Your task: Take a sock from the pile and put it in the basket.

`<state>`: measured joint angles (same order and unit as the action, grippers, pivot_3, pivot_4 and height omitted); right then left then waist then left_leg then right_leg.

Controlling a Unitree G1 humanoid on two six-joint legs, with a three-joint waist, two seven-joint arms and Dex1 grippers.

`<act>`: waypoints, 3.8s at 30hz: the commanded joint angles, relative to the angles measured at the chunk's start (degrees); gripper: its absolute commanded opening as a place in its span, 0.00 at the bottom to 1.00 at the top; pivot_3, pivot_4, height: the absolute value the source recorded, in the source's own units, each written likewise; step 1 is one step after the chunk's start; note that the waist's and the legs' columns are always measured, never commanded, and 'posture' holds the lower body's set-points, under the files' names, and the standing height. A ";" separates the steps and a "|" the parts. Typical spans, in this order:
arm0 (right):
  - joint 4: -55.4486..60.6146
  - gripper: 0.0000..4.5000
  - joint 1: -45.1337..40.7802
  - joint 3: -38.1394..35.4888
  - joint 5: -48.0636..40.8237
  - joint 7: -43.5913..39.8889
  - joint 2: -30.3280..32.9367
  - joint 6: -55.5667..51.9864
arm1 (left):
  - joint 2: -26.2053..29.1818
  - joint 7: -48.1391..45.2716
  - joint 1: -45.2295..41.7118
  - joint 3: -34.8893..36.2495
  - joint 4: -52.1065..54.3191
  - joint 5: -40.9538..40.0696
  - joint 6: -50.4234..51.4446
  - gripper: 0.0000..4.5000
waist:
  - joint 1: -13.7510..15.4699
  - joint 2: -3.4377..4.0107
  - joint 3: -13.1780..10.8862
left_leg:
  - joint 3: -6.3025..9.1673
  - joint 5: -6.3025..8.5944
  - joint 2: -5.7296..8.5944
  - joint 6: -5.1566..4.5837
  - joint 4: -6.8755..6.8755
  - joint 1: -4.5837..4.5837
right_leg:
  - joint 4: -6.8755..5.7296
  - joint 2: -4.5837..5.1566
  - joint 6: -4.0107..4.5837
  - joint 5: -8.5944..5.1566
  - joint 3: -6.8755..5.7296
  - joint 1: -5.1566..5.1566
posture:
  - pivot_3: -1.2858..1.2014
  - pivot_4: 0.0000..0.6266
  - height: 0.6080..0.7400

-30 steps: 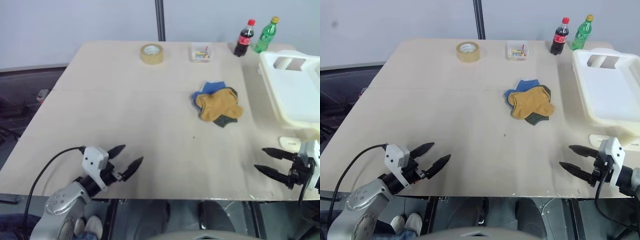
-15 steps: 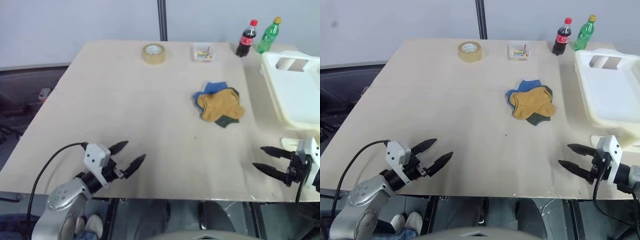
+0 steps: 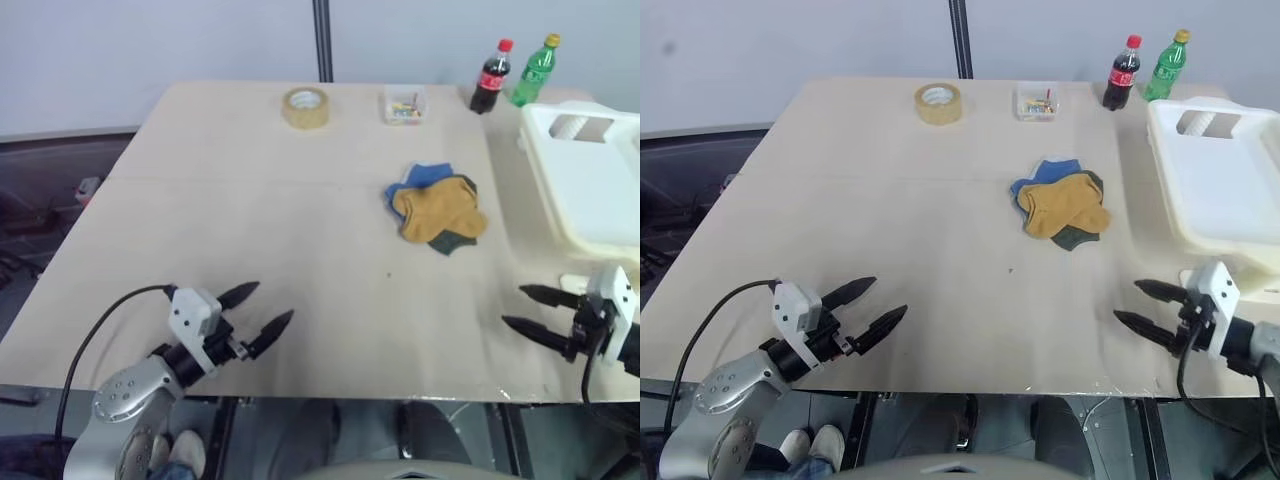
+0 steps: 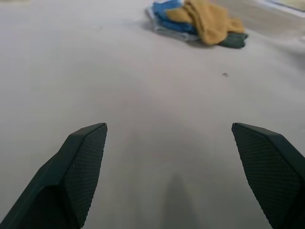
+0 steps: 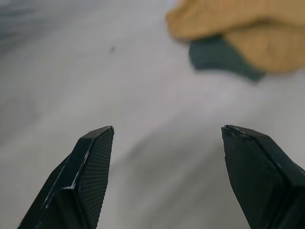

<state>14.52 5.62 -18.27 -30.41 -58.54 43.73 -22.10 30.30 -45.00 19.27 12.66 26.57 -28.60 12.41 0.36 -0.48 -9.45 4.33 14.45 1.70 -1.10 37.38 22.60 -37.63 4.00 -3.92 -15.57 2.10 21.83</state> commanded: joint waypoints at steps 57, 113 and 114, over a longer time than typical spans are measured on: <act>-2.50 0.01 -33.91 36.84 30.76 15.39 -23.85 -5.52 | 1.23 -9.71 1.85 1.43 1.02 -5.76 -5.44 1.00 | -1.47 0.08 -0.07 | -0.02 -0.01 0.05 0.02 -0.05 0.10 | -0.21 -0.22 0.01 0.02 0.10 0.32 | 0.52 0.24 0.99; -11.55 0.54 -32.03 33.27 21.77 16.32 -19.47 -3.47 | 2.61 -11.48 -2.99 1.35 -2.52 -6.46 -4.52 1.00 | -0.96 0.02 -0.06 | -0.02 0.00 0.12 0.00 -0.07 0.18 | -0.13 -0.13 0.06 -0.01 0.04 0.33 | 0.52 0.24 0.99; -11.35 0.48 -31.64 33.62 21.44 15.48 -19.23 -4.83 | 2.58 -11.39 -2.76 1.55 -2.43 -6.43 -4.63 1.00 | -1.01 0.02 -0.06 | -0.01 0.00 0.12 0.00 -0.08 0.20 | -0.13 -0.13 0.06 -0.01 0.04 0.35 | 0.52 0.24 0.99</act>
<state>1.75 -26.11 15.37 -8.70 -41.92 23.91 -25.91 32.37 -56.36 16.23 13.43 23.31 -34.98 8.43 -0.66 -0.46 -9.51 4.32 14.44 1.81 -1.09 37.28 22.81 -37.77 3.87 -3.85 -15.58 2.15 22.21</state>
